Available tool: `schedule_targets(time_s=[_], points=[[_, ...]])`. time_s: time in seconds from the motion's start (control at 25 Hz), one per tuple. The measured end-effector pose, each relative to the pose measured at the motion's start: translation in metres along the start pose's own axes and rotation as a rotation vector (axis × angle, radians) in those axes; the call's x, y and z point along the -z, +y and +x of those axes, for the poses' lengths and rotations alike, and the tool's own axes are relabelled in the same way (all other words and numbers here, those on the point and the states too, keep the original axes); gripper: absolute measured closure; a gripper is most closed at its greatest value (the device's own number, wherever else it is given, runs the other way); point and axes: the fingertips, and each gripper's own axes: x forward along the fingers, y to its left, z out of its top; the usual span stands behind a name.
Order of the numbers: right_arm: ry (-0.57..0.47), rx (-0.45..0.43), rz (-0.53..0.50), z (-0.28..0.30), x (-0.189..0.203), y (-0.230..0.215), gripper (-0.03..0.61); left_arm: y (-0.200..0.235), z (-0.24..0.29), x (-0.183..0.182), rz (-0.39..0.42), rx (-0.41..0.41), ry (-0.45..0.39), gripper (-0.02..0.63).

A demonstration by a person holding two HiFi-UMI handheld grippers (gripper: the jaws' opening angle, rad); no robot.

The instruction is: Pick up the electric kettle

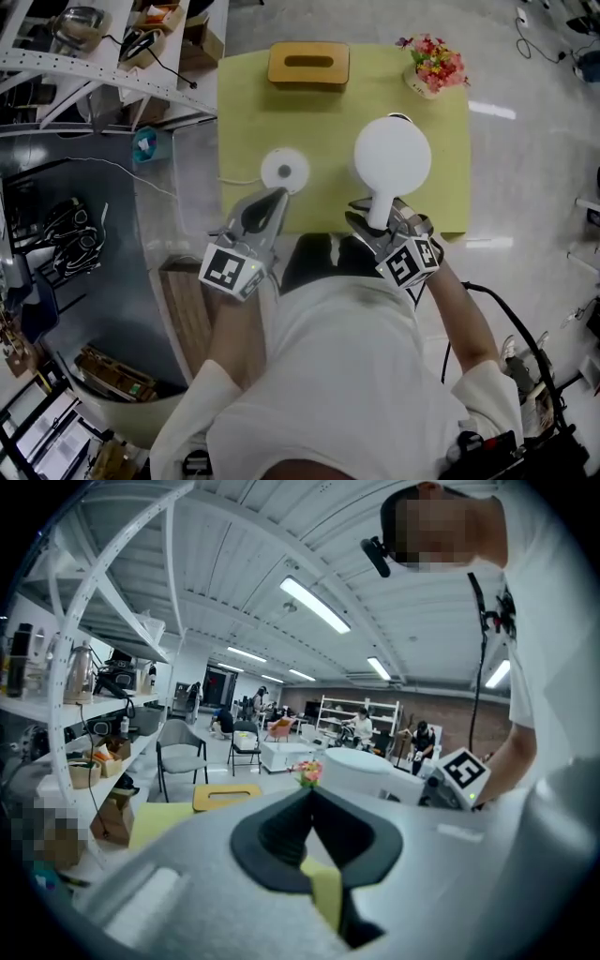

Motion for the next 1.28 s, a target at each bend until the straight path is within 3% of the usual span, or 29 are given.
schedule_targets(time_s=[0.56, 1.28], points=[[0.019, 0.065, 0.048, 0.013, 0.055, -0.012, 0.505, -0.001, 0.041, 0.035, 0.012, 0.060, 0.033, 0.610], [0.031, 0.118, 0.062, 0.038, 0.081, -0.019, 0.502, 0.015, 0.058, 0.061, 0.010, 0.096, 0.041, 0.611]])
